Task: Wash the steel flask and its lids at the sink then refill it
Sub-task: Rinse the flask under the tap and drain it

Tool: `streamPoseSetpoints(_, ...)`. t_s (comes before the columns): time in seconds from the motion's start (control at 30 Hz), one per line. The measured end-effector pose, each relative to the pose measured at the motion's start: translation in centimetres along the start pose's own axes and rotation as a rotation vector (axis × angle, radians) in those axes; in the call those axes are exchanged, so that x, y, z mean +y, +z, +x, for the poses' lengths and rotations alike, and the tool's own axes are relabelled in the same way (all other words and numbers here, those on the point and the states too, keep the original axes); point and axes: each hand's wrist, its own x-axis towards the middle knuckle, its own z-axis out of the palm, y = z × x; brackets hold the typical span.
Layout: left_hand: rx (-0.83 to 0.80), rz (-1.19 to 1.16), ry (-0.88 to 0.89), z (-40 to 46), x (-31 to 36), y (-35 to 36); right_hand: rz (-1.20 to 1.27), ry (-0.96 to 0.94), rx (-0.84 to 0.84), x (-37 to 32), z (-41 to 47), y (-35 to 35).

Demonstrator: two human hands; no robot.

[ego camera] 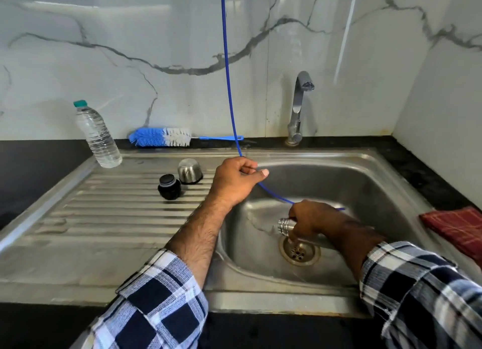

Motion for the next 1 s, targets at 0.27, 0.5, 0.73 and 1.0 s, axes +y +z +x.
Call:
streamPoseSetpoints(0.27,0.001,-0.033,-0.012,0.0,-0.3,0.1,-0.121,0.008,-0.011,-1.0,-1.0,-0.7)
streamPoseSetpoints(0.5,-0.032,-0.045,0.004,-0.2,-0.2,0.1,-0.301,0.0,-0.078,-2.9,-2.1,-2.1)
streamPoseSetpoints(0.73,-0.035,-0.1,-0.044,-0.2,-0.7,0.1,-0.165,0.065,0.114,-2.6,-2.9,-4.1)
streamPoseSetpoints(1.0,-0.027,-0.29,-0.203,2.1,1.2,1.2,1.046,0.067,0.574,2.9,-2.2,-5.9)
